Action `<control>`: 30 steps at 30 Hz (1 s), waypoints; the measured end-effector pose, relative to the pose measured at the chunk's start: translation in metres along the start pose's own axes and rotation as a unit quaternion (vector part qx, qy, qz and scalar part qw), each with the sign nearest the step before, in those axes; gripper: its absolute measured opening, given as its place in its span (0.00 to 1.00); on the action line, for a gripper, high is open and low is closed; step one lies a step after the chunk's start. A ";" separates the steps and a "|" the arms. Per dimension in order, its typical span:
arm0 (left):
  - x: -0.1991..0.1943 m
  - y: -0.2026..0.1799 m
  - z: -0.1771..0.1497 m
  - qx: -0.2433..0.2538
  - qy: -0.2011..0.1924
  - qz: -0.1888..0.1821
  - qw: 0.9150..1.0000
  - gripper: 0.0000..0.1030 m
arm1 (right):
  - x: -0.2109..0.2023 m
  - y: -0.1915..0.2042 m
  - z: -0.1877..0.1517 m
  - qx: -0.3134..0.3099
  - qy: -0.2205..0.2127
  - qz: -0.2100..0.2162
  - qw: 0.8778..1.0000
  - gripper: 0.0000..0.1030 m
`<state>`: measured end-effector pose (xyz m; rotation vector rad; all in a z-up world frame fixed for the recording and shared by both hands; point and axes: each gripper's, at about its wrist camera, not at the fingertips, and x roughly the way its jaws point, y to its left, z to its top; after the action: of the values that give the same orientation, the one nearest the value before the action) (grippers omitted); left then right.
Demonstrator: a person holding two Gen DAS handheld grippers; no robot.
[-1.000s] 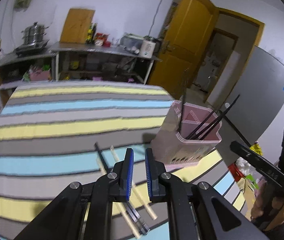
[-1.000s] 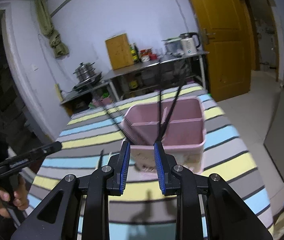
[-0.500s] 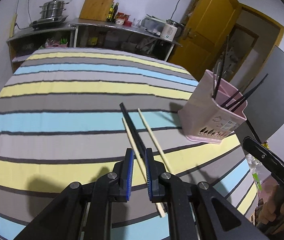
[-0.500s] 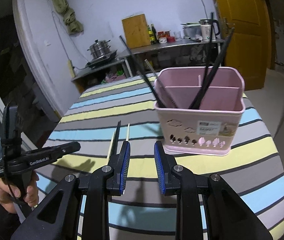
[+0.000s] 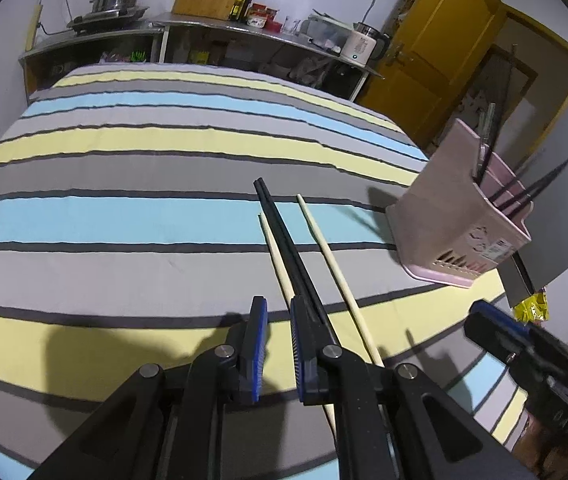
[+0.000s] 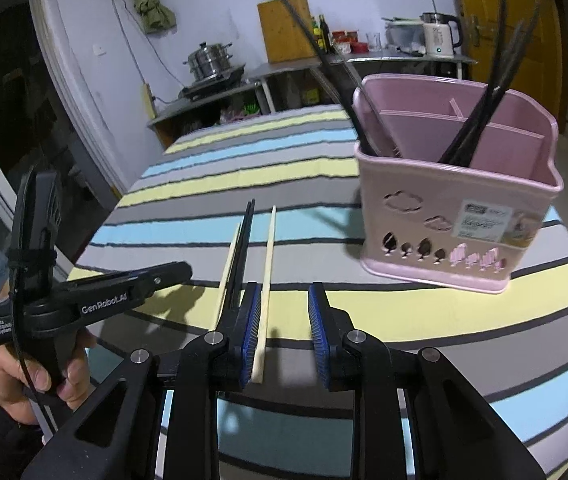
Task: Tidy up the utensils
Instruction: 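Move both open grippers back down to the chopsticks on the cloth, then lower the right gripper onto a wooden chopstick while the left gripper lowers onto another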
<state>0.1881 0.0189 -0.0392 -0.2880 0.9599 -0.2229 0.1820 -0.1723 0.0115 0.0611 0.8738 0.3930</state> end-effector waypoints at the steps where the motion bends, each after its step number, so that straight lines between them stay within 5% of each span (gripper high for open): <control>1: 0.003 0.000 0.001 -0.002 0.001 0.000 1.000 0.12 | 0.004 0.000 0.000 0.000 0.003 0.000 1.000 0.25; 14: 0.037 -0.003 0.012 -0.004 0.013 0.018 1.000 0.17 | 0.037 0.002 -0.002 -0.007 0.033 0.004 0.999 0.24; 30: 0.040 -0.023 0.005 0.067 -0.007 0.083 0.994 0.19 | 0.037 0.000 -0.002 -0.001 0.033 0.003 0.999 0.24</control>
<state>0.2132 -0.0146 -0.0597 -0.0853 0.9449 -0.1318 0.2015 -0.1590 -0.0170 0.0490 0.9377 0.4042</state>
